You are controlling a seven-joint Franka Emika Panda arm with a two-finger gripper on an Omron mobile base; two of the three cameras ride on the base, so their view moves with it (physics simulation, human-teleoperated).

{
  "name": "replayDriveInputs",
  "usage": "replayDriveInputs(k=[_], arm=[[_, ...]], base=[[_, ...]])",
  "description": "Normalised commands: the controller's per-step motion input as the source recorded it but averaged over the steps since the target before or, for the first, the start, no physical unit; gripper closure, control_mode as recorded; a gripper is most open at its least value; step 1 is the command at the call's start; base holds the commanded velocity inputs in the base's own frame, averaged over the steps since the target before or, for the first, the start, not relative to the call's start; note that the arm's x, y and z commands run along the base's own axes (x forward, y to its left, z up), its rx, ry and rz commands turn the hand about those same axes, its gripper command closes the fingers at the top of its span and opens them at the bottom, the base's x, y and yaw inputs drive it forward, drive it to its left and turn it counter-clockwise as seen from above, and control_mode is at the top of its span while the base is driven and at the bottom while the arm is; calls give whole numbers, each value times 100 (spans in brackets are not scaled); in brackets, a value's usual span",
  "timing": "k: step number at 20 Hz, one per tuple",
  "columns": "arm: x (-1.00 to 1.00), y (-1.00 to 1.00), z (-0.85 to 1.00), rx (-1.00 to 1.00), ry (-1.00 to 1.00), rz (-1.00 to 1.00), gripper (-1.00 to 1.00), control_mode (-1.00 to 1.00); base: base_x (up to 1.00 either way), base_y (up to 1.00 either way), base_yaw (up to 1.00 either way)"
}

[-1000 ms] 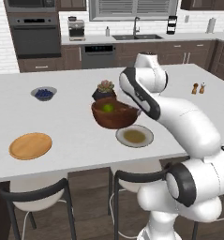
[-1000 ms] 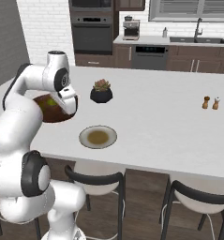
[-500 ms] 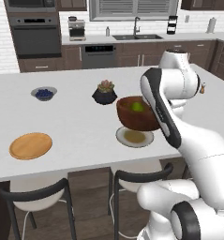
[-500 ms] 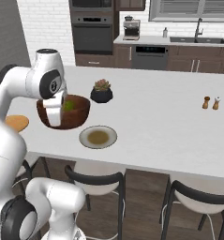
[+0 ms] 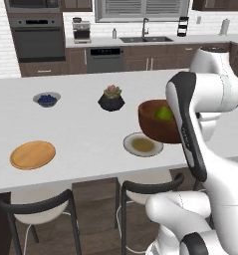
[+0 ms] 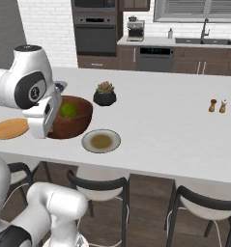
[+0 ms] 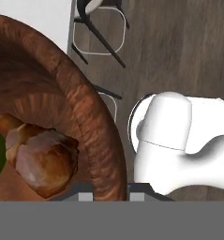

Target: Pick the chicken drumstick and lime from their plates and place them in the bowl. Then put the bowl in the fridge.

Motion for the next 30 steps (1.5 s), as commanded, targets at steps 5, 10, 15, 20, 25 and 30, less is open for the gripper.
replayDriveInputs(k=[5, 10, 15, 20, 25, 30], arm=[[-40, 7, 26, 0, -1, 0, 100, -100], [-7, 11, 10, 0, 0, 0, 100, -100], [-4, 0, 3, 0, 0, 0, 100, -100], [0, 0, 0, 0, 0, 0, 100, 100], [0, 0, 0, 0, 0, 0, 100, 100], [0, 0, 0, 0, 0, 0, 100, 100]], base=[[0, 0, 0], [0, 0, 0], [0, 0, 0], [-90, -51, -22], [-37, -40, -73], [0, 0, -99]])
